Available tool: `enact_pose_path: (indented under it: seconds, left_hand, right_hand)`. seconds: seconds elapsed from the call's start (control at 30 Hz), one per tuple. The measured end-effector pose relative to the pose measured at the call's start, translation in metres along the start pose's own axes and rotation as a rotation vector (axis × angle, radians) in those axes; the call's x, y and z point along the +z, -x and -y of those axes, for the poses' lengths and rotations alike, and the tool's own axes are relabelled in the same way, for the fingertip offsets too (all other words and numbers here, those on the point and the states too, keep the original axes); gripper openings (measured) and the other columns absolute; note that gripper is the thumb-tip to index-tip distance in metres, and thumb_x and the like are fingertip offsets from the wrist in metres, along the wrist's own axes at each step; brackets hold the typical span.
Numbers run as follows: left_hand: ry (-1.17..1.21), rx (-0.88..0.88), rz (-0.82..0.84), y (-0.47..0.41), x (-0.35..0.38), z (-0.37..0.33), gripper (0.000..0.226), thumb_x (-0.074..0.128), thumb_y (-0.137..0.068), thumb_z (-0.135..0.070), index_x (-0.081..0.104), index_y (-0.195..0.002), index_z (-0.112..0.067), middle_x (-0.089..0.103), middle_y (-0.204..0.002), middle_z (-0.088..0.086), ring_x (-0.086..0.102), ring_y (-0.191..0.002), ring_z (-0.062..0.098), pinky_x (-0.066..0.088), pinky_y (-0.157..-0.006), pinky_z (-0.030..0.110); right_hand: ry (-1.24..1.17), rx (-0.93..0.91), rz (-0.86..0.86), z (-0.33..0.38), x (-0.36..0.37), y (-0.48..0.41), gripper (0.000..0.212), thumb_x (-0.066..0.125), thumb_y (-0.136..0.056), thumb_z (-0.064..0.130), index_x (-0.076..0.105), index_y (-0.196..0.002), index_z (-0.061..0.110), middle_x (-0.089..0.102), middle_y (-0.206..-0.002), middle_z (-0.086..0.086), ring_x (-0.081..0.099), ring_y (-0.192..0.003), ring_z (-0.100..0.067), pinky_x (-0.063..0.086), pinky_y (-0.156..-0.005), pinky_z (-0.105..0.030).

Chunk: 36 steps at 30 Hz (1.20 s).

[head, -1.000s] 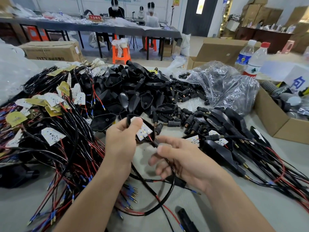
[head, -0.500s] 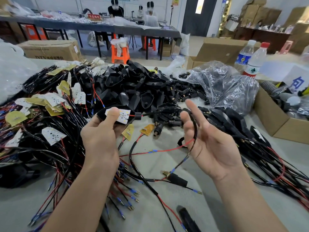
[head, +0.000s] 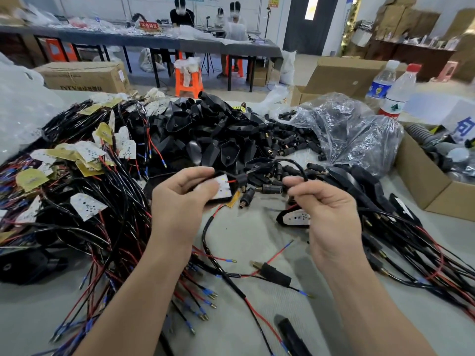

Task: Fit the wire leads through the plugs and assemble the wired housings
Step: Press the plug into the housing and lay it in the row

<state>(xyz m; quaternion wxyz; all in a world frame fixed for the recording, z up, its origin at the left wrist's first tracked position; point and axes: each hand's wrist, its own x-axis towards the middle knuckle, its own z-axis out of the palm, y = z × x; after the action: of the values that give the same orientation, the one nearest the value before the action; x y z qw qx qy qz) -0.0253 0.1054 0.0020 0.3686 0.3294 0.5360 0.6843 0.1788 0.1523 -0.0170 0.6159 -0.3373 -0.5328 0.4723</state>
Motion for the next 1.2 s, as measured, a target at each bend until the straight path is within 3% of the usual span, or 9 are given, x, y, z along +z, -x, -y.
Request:
enact_pose_path:
  seconds: [0.17,0.37,0.5,0.63,0.73,0.77,0.9,1.0,1.2]
  left_hand:
    - [-0.254,0.076,0.165,0.001,-0.004,0.002,0.036,0.077,-0.081,0.007,0.082,-0.091,-0.028,0.08,-0.088,-0.006,0.075,-0.085,0.005,0.054,-0.072,0.014]
    - [-0.495,-0.13,0.504,0.004,-0.006,-0.005,0.043,0.069,-0.055,-0.02,0.082,-0.092,-0.037,0.079,-0.095,-0.01,0.066,-0.094,-0.011,0.049,-0.082,0.019]
    - [-0.539,-0.171,0.656,0.009,-0.001,-0.005,0.047,0.069,-0.052,-0.017,0.083,-0.095,-0.028,0.079,-0.104,0.001,0.07,-0.107,0.009,0.053,-0.097,0.039]
    - [-0.708,-0.238,0.778,0.007,0.001,0.001,0.05,0.075,-0.061,-0.017,0.079,-0.11,-0.022,0.078,-0.106,0.001,0.07,-0.105,0.008,0.055,-0.094,0.033]
    - [-0.744,-0.248,0.804,0.006,-0.001,0.005,0.045,0.076,-0.059,-0.021,0.081,-0.103,-0.022,0.072,-0.075,-0.006,0.062,-0.069,0.009,0.047,-0.074,0.03]
    - [-0.75,-0.247,0.82,0.006,-0.001,0.007,0.041,0.074,-0.06,-0.023,0.081,-0.1,-0.022,0.067,-0.068,-0.004,0.056,-0.063,0.013,0.043,-0.07,0.03]
    - [-0.567,-0.245,0.781,0.004,-0.002,0.012,0.03,0.074,-0.072,-0.035,0.081,-0.1,-0.027,0.079,-0.094,0.005,0.07,-0.081,0.014,0.053,-0.076,0.03]
    - [-0.445,-0.214,0.634,-0.001,-0.002,0.013,0.043,0.063,-0.082,-0.058,0.081,-0.103,-0.025,0.08,-0.101,-0.001,0.076,-0.096,0.014,0.062,-0.083,0.031]
    - [-0.39,-0.199,0.514,0.001,0.001,0.016,0.013,0.07,-0.096,-0.015,0.079,-0.087,-0.011,0.077,-0.077,0.012,0.068,-0.06,0.015,0.058,-0.058,0.023]
  right_hand:
    - [0.216,-0.117,-0.233,-0.008,-0.014,-0.006,0.048,0.055,-0.084,-0.01,0.077,-0.063,0.026,0.079,-0.096,0.0,0.072,-0.109,-0.016,0.054,-0.1,-0.048]
    - [0.449,-0.22,-0.294,-0.011,-0.016,-0.003,0.038,0.061,-0.088,0.004,0.082,-0.084,0.036,0.077,-0.105,0.01,0.071,-0.106,-0.007,0.056,-0.096,-0.034]
    - [0.401,-0.272,-0.155,-0.011,-0.005,-0.003,0.032,0.053,-0.095,-0.002,0.075,-0.092,0.021,0.073,-0.123,0.0,0.066,-0.1,0.008,0.051,-0.09,-0.015]
    - [0.445,-0.292,-0.028,-0.013,-0.001,0.0,0.043,0.041,-0.091,-0.003,0.075,-0.112,0.012,0.06,-0.145,-0.001,0.052,-0.133,0.004,0.043,-0.108,-0.018]
    - [0.373,-0.255,0.04,-0.01,0.001,0.001,0.054,0.04,-0.091,-0.014,0.077,-0.111,0.02,0.054,-0.151,0.003,0.056,-0.128,0.004,0.042,-0.104,-0.011]
    - [0.316,-0.215,0.058,-0.008,0.002,0.0,0.058,0.04,-0.091,-0.018,0.079,-0.104,0.022,0.055,-0.15,0.004,0.055,-0.13,-0.001,0.037,-0.112,-0.023]
    - [-0.005,-0.014,0.092,0.003,0.008,0.002,0.051,0.048,-0.081,-0.018,0.083,-0.076,0.018,0.077,-0.114,-0.002,0.065,-0.122,-0.014,0.05,-0.105,-0.035]
    - [-0.236,0.135,0.121,0.005,0.014,0.009,0.039,0.049,-0.076,-0.015,0.081,-0.07,0.008,0.077,-0.093,-0.017,0.071,-0.107,-0.027,0.057,-0.092,-0.036]
    - [-0.139,0.338,0.128,-0.004,0.026,0.015,0.034,0.054,-0.096,-0.008,0.081,-0.081,0.007,0.077,-0.089,-0.011,0.074,-0.087,-0.017,0.061,-0.083,-0.033]
